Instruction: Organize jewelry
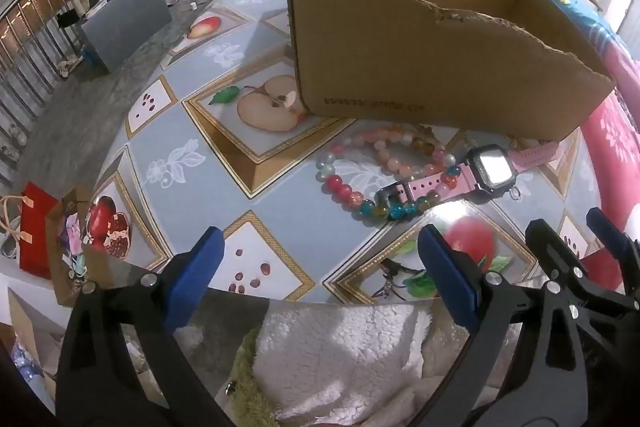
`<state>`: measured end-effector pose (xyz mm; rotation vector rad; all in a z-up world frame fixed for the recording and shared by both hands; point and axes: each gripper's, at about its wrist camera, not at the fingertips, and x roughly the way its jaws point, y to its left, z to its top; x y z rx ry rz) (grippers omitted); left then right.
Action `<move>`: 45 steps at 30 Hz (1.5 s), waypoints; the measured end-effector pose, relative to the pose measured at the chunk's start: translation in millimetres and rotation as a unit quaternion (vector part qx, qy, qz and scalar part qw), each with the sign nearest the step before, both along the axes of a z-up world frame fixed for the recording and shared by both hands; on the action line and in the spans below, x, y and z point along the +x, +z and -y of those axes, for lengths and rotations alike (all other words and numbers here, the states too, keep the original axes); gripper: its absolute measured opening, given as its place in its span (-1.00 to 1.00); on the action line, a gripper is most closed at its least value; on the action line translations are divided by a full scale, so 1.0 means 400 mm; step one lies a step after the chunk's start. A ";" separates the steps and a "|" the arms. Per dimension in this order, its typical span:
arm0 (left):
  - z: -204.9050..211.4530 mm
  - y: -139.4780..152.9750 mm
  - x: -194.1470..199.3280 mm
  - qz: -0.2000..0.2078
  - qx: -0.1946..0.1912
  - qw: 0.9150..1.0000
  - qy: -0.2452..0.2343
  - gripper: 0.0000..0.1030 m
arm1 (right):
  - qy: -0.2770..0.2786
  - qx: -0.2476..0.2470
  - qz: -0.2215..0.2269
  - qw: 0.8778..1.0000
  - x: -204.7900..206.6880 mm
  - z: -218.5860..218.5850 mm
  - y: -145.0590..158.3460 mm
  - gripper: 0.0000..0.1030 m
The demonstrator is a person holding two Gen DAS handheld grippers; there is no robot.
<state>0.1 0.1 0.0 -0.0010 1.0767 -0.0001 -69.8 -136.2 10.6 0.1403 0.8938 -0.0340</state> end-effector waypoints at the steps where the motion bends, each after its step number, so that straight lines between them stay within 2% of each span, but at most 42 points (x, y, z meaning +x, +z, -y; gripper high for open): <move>1: 0.001 0.001 -0.001 0.004 0.005 1.000 0.000 0.82 | 0.000 0.000 -0.001 1.000 -0.001 0.003 0.001 0.89; 45: 0.007 0.008 0.002 0.004 0.008 1.000 -0.001 0.82 | -0.003 -0.003 -0.005 1.000 0.014 -0.001 0.015 0.89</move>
